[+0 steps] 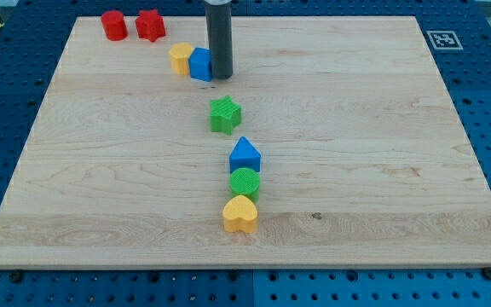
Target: Push the yellow hexagon and blue cube towards the top left
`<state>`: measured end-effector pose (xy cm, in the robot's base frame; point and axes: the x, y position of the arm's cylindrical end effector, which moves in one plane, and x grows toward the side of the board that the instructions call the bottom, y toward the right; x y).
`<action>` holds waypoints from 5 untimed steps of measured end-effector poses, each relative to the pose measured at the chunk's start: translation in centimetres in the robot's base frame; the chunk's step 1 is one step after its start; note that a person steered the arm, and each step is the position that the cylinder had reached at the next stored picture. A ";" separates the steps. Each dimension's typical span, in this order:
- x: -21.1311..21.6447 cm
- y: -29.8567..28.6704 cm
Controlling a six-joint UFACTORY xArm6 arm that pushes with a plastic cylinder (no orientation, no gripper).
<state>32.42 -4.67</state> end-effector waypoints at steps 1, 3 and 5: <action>-0.7 -1.2; -1.7 -4.5; -4.9 -7.6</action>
<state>27.51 -12.23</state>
